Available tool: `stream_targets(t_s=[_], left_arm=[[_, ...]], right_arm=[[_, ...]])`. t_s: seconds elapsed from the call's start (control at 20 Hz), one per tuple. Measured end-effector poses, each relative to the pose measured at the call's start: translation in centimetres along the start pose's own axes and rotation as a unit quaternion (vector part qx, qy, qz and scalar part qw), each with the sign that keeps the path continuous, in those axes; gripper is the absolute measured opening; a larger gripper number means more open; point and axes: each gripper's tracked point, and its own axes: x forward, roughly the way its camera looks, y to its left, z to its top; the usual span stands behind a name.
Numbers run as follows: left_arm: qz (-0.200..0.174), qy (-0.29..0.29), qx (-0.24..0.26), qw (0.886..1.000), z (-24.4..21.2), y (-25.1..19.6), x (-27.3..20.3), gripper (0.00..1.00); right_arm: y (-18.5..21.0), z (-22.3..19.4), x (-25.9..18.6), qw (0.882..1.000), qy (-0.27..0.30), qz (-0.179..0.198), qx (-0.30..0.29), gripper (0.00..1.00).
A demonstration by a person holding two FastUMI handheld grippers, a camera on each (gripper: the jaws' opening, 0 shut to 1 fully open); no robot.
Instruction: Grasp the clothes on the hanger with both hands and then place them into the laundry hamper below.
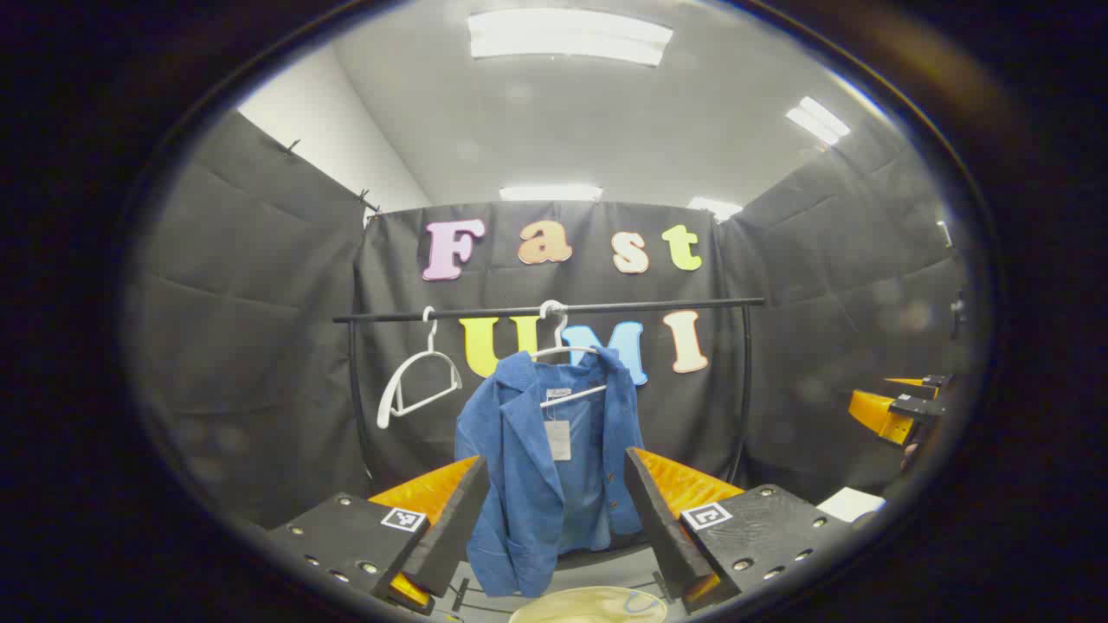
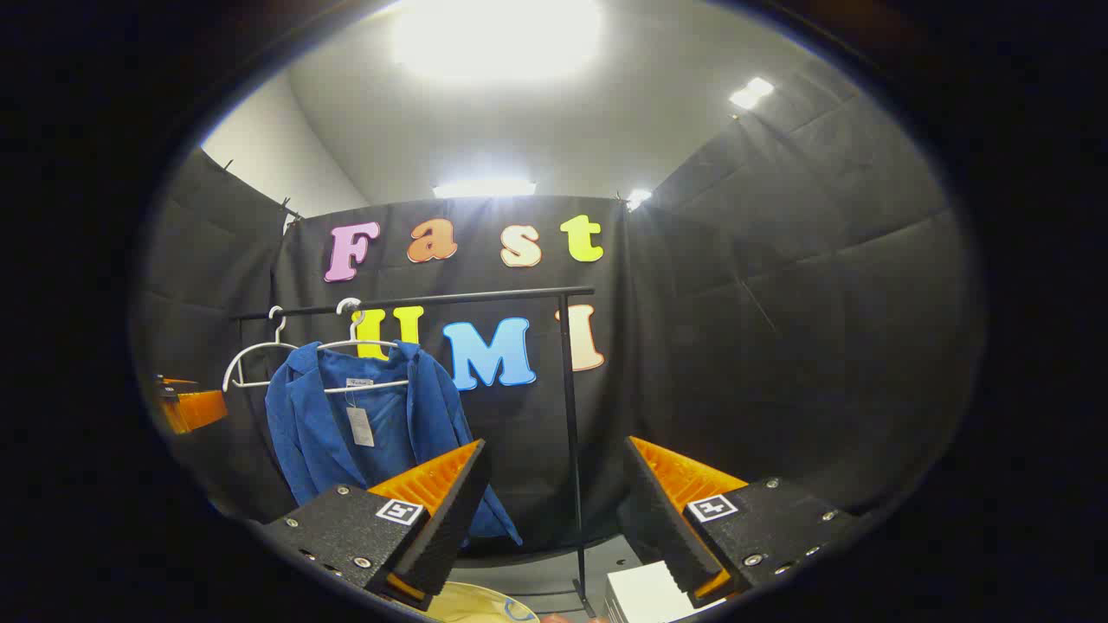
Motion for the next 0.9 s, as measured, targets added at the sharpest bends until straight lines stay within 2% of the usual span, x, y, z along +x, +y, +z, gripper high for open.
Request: stream_targets(t_s=[0.55, 0.9], left_arm=[[0.009, 0.007, -0.027, 1.0, -1.2, 1.1, 0.1, 0.91], [0.008, -0.004, -0.016, 1.0, -0.8, 2.1, -0.7, 0.91]], right_arm=[[0.2, 0.0, -0.6, 1.0, -0.003, -0.008, -0.014, 0.95], [0.7, 0.1, -0.7, 1.0, -0.003, 0.012, -0.019, 0.95]])
